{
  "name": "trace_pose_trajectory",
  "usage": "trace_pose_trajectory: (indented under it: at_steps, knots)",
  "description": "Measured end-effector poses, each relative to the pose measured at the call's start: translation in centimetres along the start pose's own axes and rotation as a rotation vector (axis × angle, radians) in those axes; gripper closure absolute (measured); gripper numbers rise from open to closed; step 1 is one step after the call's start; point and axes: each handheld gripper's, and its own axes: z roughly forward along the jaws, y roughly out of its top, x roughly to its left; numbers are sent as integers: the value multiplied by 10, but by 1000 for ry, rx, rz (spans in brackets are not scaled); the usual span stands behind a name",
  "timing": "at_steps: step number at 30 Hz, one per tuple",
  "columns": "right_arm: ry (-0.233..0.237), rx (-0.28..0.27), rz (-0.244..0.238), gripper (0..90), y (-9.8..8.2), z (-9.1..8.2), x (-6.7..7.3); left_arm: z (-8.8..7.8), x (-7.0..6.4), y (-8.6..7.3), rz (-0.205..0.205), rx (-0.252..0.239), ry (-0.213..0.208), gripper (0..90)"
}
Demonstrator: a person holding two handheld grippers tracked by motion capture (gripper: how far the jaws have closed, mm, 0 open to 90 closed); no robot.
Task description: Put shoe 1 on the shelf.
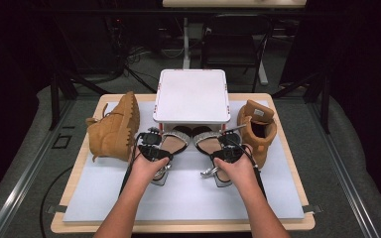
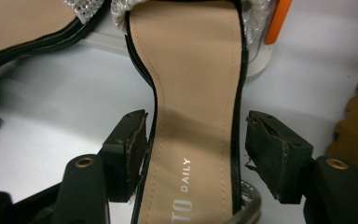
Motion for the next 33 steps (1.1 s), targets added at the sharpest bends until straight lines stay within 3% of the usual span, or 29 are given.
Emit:
trace_pose_trajectory:
  at_steps: [6, 10, 19, 21, 26, 33]
  knots:
    - [2, -37, -27, 394, -2, -17, 3, -21, -1, 1, 34, -41, 9, 369]
    - [9, -87, -56, 400, -6, -33, 7, -40, -3, -2, 82, -82, -3, 377]
    - [2, -178, -148, 410, -33, -70, 2, -73, 6, -28, 167, -139, -84, 407]
    - [26, -182, -162, 409, -41, -76, 0, -77, 11, -39, 187, -148, -94, 413]
    - [93, -187, -203, 431, -62, -80, -6, -78, 23, -63, 189, -156, -111, 440]
    - [99, -245, -225, 442, -89, -73, -19, -80, 38, -88, 185, -190, -123, 461]
